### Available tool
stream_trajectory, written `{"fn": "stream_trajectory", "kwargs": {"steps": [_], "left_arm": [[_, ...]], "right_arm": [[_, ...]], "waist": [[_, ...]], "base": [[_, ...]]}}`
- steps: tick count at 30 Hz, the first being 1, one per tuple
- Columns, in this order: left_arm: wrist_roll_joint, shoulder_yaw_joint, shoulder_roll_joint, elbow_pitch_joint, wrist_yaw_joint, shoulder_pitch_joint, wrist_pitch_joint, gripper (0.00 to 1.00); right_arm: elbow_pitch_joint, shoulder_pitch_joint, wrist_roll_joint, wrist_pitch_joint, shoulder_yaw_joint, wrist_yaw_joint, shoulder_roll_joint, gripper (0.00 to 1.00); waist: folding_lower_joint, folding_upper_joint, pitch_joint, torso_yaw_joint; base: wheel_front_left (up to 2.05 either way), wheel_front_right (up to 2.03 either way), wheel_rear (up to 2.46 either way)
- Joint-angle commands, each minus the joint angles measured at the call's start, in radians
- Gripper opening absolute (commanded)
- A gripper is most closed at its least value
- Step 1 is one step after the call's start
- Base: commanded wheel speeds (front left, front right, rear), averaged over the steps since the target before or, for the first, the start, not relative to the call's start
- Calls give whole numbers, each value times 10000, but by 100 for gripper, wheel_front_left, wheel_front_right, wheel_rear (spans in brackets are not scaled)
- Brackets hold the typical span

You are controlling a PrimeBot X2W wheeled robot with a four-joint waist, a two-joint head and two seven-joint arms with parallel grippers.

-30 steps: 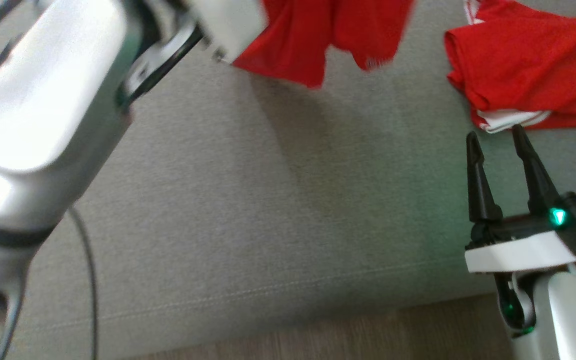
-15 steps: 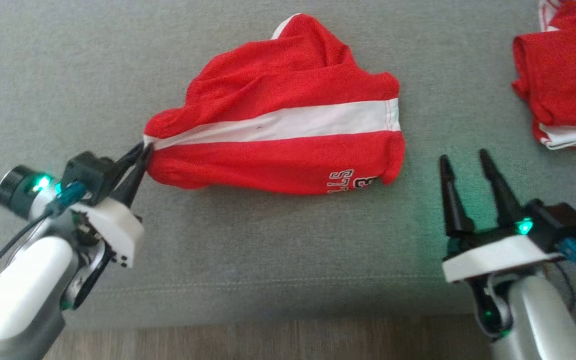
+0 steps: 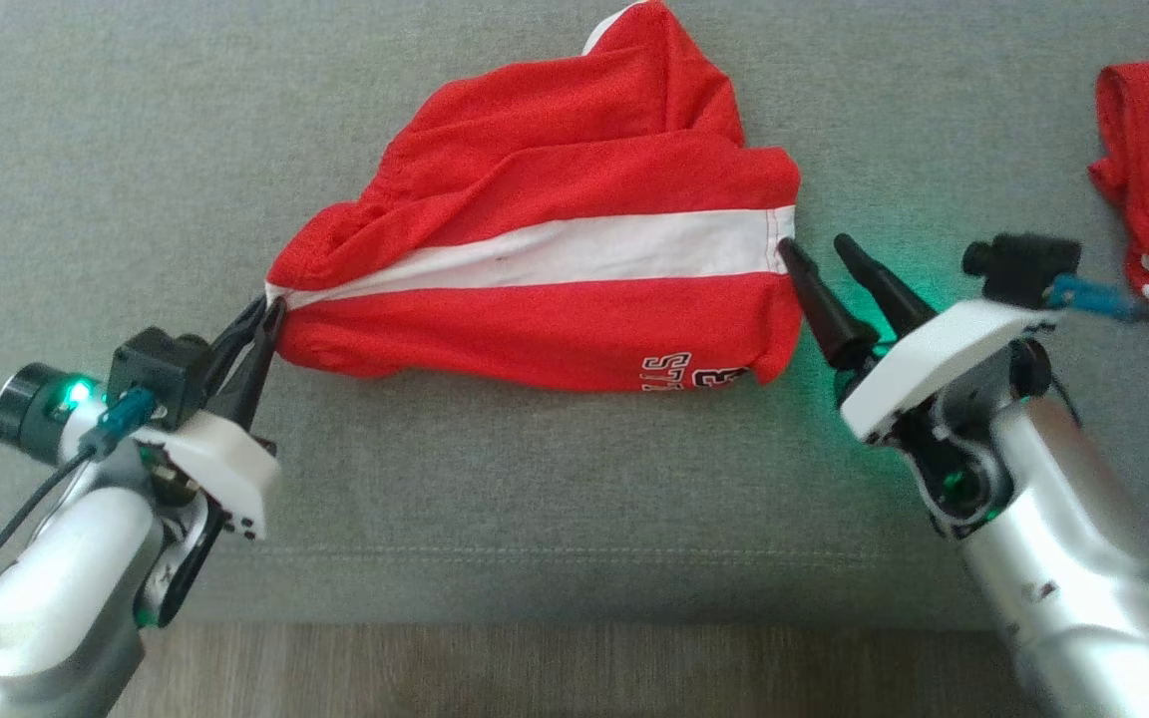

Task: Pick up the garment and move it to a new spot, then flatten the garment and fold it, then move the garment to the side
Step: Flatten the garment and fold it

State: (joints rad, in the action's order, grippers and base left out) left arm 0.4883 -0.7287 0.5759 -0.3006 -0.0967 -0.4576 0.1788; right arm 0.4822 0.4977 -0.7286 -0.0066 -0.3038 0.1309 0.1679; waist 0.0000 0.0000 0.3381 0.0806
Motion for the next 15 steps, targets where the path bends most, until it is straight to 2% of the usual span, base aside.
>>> {"fn": "stream_trajectory", "kwargs": {"steps": [1,5,10,11,13,14,15], "left_arm": [[72,475,298,41,-5,-524,117,0],[74,413,111,-207,49,-663,217,0],[79,361,-56,-430,103,-811,316,0],[82,356,-74,-471,116,-838,335,0],[85,348,-100,-554,143,-894,368,0],[87,341,-110,-595,157,-918,379,0],[93,337,-124,-632,170,-941,390,0]], "right_arm": [[-217,249,-577,298,-253,-2,140,100],[-121,523,-2009,1244,-407,-2,417,100],[-174,664,-2903,1772,-799,-2,655,100],[-186,696,-2999,1759,-867,-2,698,91],[-194,767,-3141,1714,-1025,-2,771,59],[-234,808,-3228,1706,-1121,-2,792,49],[-288,839,-3336,1699,-1215,-2,816,27]], "waist": [[0,0,78,73],[0,0,177,176],[0,0,292,253],[0,0,311,262],[0,0,342,273],[0,0,356,274],[0,0,367,275]], "base": [[0,0,0],[0,0,0],[0,0,0],[0,0,0],[0,0,0],[0,0,0],[0,0,0]]}}
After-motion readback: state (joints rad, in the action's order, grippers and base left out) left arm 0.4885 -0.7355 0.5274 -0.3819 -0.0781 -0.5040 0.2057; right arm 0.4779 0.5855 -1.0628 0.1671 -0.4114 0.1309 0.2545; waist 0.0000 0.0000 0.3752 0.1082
